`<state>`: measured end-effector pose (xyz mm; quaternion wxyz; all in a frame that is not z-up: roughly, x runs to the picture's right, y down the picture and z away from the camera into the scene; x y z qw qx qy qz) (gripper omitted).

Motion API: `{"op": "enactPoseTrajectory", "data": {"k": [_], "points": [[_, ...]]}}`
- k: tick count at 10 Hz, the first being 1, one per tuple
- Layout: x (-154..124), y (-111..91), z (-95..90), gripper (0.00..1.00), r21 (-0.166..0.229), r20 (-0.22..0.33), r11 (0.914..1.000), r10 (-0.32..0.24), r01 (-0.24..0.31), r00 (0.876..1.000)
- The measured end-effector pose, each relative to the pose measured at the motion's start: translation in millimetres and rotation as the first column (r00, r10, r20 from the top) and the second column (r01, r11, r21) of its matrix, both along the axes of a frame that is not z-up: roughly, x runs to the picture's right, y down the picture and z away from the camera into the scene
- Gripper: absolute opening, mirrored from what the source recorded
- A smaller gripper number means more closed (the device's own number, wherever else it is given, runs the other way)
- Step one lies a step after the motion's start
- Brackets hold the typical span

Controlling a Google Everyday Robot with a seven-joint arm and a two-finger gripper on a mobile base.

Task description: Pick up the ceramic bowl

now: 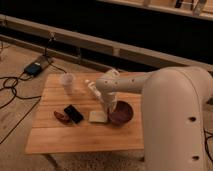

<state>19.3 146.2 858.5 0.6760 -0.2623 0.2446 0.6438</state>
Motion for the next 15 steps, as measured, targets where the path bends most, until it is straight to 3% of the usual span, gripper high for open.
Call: {"op": "enactPoseTrajectory", "data": {"k": [4,8,11,15], "points": [[4,-10,-4.6,0.14,-0.015,-0.005,0.9990,0.042,-0.042,0.999],[6,-45,-23.8,0.14,0.048,-0.052,0.9982,-0.032,0.035,0.998],[10,-69,-38.5,0.14,0.115,-0.130,0.9854,-0.110,0.125,0.985],[9,-85,-59.3,0.14,0.164,-0.251,0.9531,-0.209,0.254,0.945]]}}
